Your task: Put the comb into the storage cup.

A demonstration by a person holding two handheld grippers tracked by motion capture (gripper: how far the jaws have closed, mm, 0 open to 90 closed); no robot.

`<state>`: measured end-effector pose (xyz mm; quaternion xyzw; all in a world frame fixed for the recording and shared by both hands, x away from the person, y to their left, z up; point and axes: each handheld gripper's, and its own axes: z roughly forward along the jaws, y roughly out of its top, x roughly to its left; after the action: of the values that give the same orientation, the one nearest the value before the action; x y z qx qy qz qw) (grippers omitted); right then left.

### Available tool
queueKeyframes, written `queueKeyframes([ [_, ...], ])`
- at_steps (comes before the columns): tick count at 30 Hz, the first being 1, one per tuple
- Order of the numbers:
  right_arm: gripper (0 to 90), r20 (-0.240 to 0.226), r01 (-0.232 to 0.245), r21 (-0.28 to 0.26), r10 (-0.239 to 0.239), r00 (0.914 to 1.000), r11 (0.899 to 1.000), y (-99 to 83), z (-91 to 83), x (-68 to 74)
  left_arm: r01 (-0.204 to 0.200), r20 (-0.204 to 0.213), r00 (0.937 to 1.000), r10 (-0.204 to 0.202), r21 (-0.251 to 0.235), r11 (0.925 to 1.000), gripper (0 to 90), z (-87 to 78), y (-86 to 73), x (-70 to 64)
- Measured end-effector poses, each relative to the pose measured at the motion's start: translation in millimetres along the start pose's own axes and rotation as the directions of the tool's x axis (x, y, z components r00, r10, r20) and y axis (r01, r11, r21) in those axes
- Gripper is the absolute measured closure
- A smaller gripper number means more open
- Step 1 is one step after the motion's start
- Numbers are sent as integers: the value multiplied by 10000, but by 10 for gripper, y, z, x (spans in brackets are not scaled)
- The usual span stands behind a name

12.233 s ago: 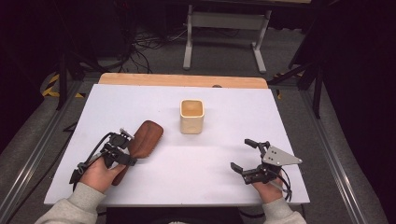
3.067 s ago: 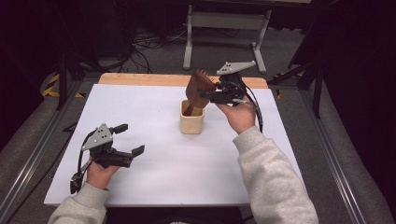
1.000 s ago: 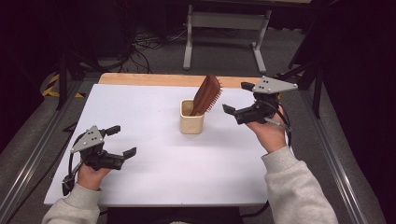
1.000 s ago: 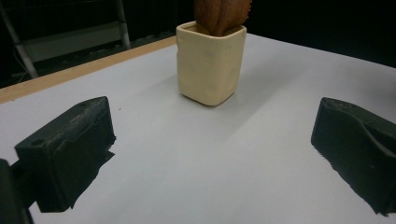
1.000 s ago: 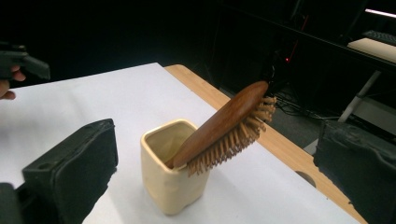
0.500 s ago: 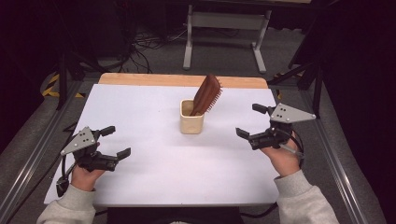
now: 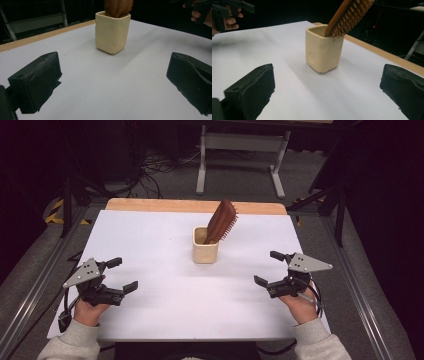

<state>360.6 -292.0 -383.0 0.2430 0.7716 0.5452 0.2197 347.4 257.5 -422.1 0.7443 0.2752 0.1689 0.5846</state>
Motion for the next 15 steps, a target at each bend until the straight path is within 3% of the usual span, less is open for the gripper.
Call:
queueKeyframes([
  [5, 1, -191, -281, 129, 284, 9994, 9995, -247, 67, 32, 134, 37, 9999, -134, 55, 9999, 5, -18, -60, 12],
  [9, 1, -245, -405, 106, 408, 9989, 9991, -336, 96, 44, 92, -3, 10000, -92, 104, 9999, 5, -24, -84, 16],
  [13, 1, -311, -555, 147, 559, 9980, 9984, -486, 134, 89, 39, -57, 10000, -39, -126, 9999, 5, -34, -156, 44],
  [15, 1, -287, -688, 137, 691, 9972, 9975, -574, 157, 116, 195, -18, 9998, -195, -1, 9998, 5, -34, -189, 62],
])
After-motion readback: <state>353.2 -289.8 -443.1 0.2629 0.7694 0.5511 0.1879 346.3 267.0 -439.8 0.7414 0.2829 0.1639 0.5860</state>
